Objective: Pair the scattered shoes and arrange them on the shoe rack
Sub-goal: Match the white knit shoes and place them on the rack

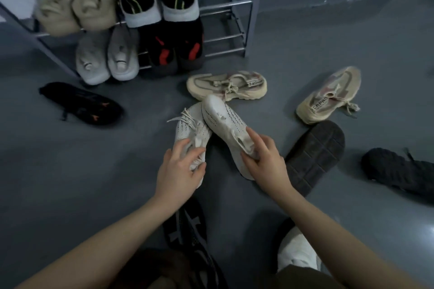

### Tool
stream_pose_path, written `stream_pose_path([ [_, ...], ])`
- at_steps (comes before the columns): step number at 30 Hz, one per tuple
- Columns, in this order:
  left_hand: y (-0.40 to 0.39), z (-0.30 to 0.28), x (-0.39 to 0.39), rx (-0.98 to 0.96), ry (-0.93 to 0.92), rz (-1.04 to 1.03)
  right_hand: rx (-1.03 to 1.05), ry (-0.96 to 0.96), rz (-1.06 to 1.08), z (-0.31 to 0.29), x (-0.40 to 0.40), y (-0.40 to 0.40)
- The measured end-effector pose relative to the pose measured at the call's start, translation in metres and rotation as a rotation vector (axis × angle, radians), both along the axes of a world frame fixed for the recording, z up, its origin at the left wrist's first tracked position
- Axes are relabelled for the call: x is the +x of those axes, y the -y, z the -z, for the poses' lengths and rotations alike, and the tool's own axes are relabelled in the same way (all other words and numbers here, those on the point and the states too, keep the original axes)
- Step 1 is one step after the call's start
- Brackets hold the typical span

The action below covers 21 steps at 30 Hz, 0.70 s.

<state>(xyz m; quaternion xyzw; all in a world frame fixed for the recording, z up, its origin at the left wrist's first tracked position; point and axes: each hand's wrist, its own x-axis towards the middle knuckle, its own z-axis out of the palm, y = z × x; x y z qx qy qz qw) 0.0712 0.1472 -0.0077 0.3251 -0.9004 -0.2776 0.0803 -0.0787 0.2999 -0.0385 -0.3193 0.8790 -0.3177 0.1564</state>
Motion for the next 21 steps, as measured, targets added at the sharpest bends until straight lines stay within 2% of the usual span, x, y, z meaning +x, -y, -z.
stream_pose_path([
  [4,0.011,0.030,0.013,-0.004,-0.001,0.027,0.089,-0.073,-0.108,0.018,0.009,0.019],
  [8,0.006,0.055,0.018,0.054,-0.005,0.026,0.119,-0.347,-0.227,0.029,0.017,0.033],
  [12,0.007,0.062,0.019,0.004,0.047,0.085,0.142,-0.574,-0.351,0.043,0.018,0.019],
  [14,0.007,0.062,0.022,-0.051,0.117,0.121,0.209,-0.573,-0.342,0.044,0.021,0.014],
  [17,0.001,0.063,0.027,-0.146,0.220,0.116,0.192,-0.433,-0.290,0.042,0.023,0.013],
  [21,0.000,0.061,0.026,-0.146,0.226,0.107,0.274,-0.397,-0.368,0.040,0.024,0.008],
])
